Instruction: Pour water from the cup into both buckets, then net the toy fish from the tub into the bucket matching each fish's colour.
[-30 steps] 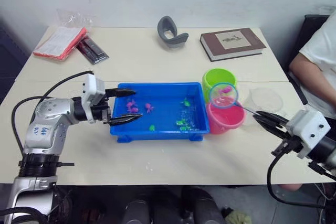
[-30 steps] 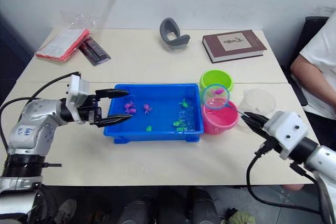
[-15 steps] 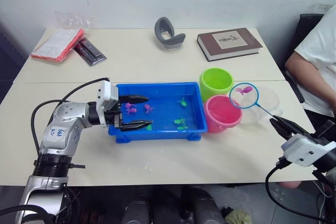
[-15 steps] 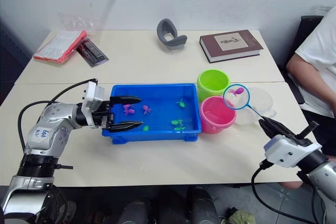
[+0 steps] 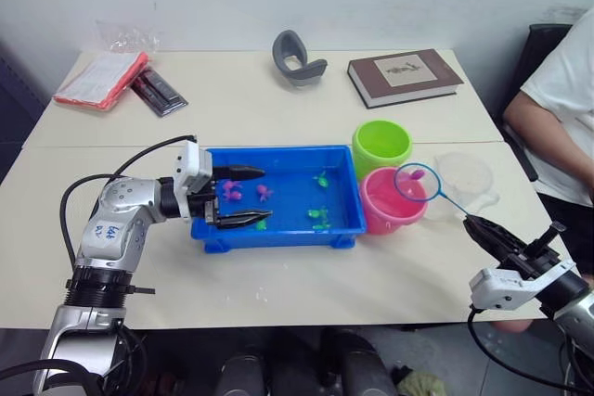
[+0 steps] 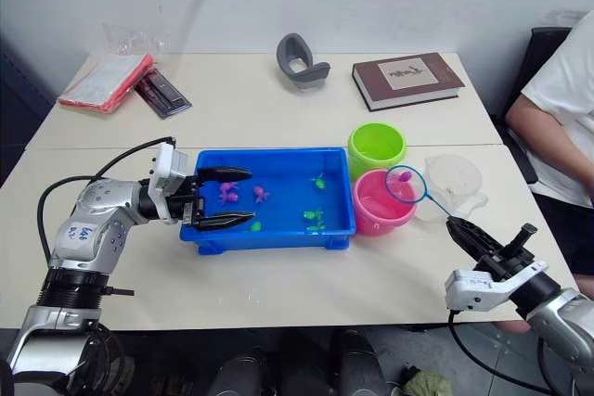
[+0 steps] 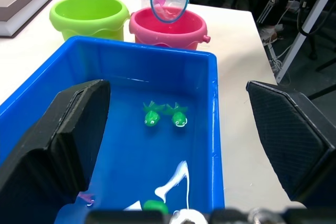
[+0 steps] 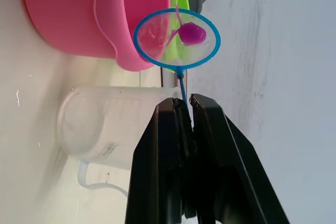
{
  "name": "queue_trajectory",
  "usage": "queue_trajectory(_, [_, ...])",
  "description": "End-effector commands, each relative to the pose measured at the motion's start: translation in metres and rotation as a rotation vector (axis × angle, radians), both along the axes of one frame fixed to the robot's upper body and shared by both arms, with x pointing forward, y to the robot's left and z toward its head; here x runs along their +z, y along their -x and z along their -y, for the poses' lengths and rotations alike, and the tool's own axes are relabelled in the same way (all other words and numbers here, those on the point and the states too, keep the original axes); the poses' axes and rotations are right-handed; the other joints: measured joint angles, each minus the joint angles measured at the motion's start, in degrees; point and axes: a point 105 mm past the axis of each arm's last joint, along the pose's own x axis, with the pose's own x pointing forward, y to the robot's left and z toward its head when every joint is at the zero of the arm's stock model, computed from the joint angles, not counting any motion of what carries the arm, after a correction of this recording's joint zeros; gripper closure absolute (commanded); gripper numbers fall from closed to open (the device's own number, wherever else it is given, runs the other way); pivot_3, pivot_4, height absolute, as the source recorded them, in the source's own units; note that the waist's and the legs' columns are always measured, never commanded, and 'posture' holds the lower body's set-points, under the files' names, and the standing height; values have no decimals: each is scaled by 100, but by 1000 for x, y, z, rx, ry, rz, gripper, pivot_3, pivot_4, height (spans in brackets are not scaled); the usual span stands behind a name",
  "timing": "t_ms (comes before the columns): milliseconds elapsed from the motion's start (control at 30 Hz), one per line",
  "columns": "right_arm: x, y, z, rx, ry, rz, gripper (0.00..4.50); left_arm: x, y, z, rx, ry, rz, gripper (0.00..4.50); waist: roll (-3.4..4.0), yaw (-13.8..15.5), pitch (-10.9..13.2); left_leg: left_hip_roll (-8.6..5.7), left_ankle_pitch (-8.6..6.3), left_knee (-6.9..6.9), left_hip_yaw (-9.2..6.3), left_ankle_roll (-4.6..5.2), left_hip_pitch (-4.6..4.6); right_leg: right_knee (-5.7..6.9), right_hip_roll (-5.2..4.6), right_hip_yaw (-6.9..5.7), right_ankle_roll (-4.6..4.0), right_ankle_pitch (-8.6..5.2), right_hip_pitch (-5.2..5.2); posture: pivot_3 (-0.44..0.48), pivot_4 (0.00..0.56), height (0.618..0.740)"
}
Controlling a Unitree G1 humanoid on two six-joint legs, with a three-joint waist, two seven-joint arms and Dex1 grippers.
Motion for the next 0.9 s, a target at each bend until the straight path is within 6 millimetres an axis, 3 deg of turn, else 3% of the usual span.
queue_trajectory(33, [2, 1, -2, 26, 34, 43, 4500, 12, -1, 0, -2, 13, 56, 42, 0, 0, 0, 0, 0, 0, 0, 0, 0, 0, 0, 0, 0, 0, 0, 0, 150, 740])
queue_trajectory(100, [12, -2, -7, 37, 35, 102, 4500, 11, -1, 1, -7, 12, 56, 42, 0, -1, 0, 0, 1, 0, 0, -1, 0, 1, 1, 2, 0, 0, 0, 0, 150, 740])
queue_trajectory(433, [12, -7, -9, 39, 38, 89, 4500, 10, 1, -2, 1, 7, 60, 42, 0, 0, 0, -1, 4, 2, 3, 1, 1, 3, 2, 6, 0, 0, 0, 0, 150, 740])
queue_trajectory(567, [30, -9, -18, 70, -210, 73, 4500, 13, 3, -9, 20, 13, 71, 42, 0, -10, 0, 2, 4, 2, 2, 1, 2, 4, 3, 6, 0, 0, 0, 0, 150, 740])
queue_trajectory(767, [61, -18, -49, 206, -601, -192, 4500, 25, 3, -47, 114, 37, 94, 42, 0, -101, 0, 9, 5, 2, -2, 0, 6, 10, 2, 5, -1, 0, 0, 0, 150, 740])
queue_trajectory(833, [75, -24, -69, 292, -714, -337, 4500, 30, 5, -72, 173, 46, 57, 42, 0, -126, 0, 9, 5, 3, -5, 3, 7, 11, -1, 2, -2, 0, 1, 0, 150, 740])
queue_trajectory(900, [76, -25, -90, 350, -764, -536, 4500, 26, 10, -96, 223, -10, 39, 42, 0, -157, 0, 10, 6, 5, -4, 5, 7, 12, -6, 2, -3, 0, 1, 0, 150, 740])
